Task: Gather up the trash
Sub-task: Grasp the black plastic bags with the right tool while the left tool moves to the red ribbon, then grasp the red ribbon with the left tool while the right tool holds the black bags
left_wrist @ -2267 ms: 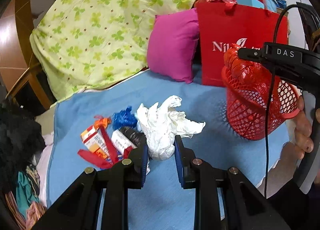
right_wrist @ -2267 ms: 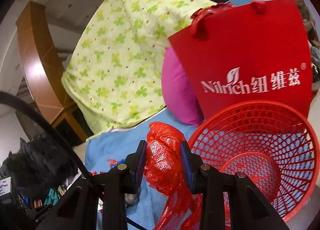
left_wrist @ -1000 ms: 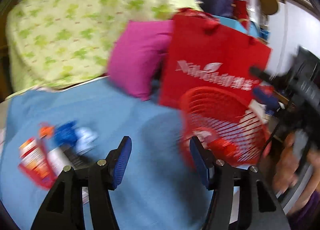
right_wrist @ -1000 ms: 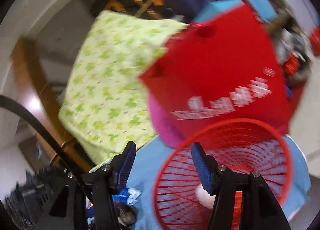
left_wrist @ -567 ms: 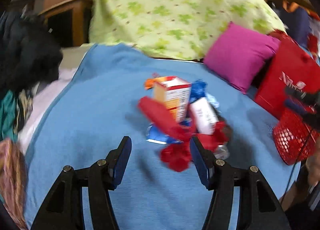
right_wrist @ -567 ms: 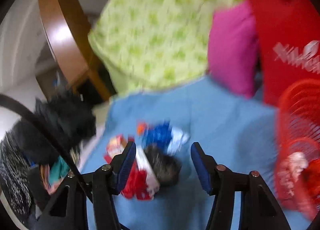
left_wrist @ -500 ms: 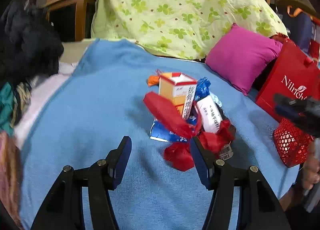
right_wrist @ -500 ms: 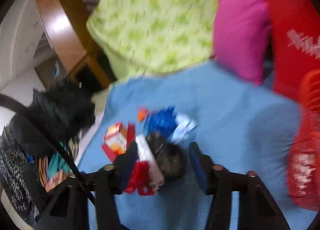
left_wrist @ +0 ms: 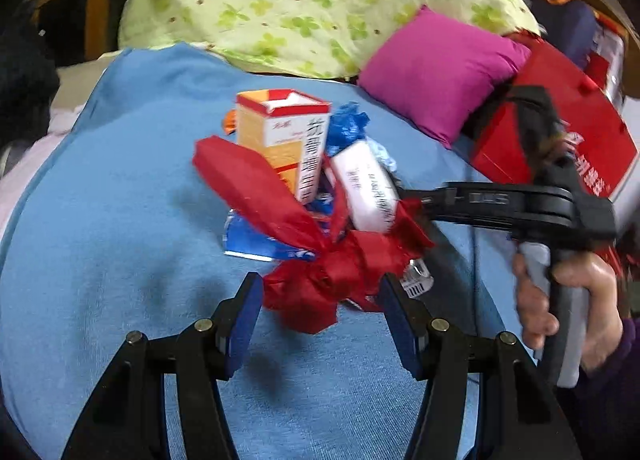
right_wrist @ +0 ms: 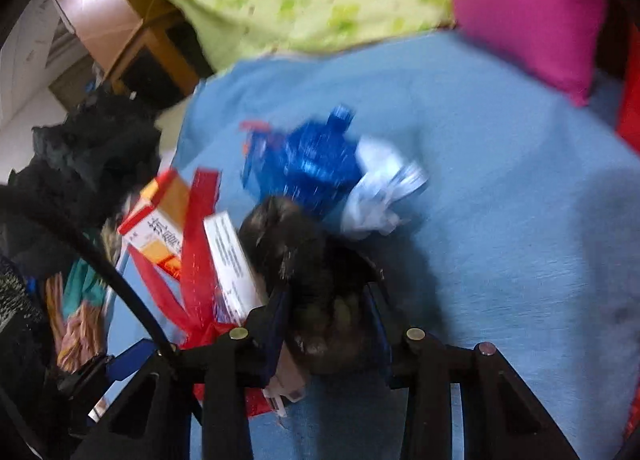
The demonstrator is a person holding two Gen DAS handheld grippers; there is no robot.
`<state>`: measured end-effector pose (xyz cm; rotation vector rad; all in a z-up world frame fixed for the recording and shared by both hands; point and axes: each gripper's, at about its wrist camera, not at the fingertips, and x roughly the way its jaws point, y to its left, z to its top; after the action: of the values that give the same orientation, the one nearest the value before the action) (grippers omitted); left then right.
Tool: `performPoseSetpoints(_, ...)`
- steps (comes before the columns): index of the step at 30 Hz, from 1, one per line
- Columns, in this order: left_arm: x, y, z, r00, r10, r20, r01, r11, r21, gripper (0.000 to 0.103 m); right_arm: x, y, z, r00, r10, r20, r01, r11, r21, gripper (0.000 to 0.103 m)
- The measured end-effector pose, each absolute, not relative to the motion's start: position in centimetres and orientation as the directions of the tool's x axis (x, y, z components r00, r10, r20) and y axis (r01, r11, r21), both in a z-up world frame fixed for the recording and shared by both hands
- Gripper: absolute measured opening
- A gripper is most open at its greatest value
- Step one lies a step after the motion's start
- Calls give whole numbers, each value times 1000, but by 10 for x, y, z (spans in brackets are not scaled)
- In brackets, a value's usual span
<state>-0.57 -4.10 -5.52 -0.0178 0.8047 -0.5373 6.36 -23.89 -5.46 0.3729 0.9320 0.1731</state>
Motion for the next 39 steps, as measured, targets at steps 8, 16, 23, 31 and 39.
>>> performPoseSetpoints(8, 7, -53, -66, 503, -488, -713, 499, 838, -221, 61, 64, -226, -61, 534, 357, -766, -63, 921, 385, 28)
performPoseSetpoints(16, 11, -59, -74, 429, -531, -731, 541, 799, -262, 53, 19, -255, -29, 606, 350, -714, -47, 912, 408, 24)
performPoseSetpoints(23, 0, -71, -80, 380, -555, -740, 582, 765, -275, 9, -12, -281, -9, 685, 278, -673, 18, 917, 398, 24)
performPoseSetpoints(31, -14, -72, -65, 454, -536, -712, 592, 778, -208, 36, -19, -277, -5, 713, 204, -671, 69, 932, 357, 24)
performPoseSetpoints(39, 0, -81, -76, 414, -525, -744, 578, 782, -231, 27, -22, -261, -8, 753, 99, -650, 121, 951, 286, 24)
